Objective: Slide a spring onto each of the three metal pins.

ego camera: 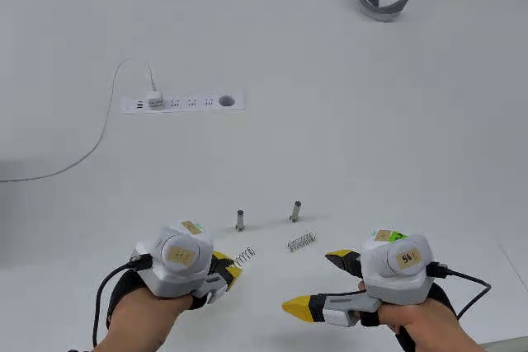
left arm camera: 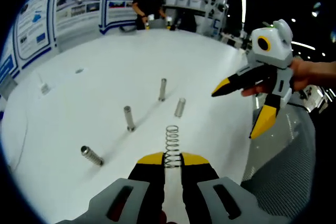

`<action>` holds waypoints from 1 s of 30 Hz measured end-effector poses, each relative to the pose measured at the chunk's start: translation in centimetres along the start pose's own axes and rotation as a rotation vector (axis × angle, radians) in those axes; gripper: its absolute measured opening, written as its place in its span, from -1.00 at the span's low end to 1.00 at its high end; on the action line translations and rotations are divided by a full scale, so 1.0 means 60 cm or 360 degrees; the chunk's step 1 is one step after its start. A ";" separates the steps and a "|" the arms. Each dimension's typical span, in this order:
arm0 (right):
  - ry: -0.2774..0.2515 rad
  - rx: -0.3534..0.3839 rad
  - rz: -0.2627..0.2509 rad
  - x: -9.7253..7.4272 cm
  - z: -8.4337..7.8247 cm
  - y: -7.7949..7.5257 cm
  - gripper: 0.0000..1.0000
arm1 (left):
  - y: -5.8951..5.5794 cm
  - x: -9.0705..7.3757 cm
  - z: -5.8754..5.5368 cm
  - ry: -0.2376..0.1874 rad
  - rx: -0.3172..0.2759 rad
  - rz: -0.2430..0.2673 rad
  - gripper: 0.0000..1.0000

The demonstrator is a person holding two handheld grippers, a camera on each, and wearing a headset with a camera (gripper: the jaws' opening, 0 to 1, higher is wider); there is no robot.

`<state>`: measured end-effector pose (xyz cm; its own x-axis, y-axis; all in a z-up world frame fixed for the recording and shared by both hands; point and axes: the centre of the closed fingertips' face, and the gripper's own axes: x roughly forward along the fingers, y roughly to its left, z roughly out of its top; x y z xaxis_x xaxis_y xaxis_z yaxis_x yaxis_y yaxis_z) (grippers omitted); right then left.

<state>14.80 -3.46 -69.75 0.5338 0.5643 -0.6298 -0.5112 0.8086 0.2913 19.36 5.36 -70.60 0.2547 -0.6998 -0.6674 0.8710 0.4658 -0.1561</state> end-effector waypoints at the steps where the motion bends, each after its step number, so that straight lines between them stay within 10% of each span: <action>1: -0.0002 0.0001 0.0002 0.000 0.001 0.001 0.53 | -0.001 -0.002 0.001 -0.0002 0.0003 -0.0003 -0.79; 30: -0.0111 0.0059 0.0161 0.010 0.032 0.030 0.06 | -0.055 -0.021 0.012 -0.0004 0.0135 -0.0144 -0.79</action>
<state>15.49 -1.38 -68.23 0.5269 0.6523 -0.5448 -0.5401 0.7519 0.3780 16.46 4.30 -68.75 0.1742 -0.7382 -0.6517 0.9228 0.3534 -0.1537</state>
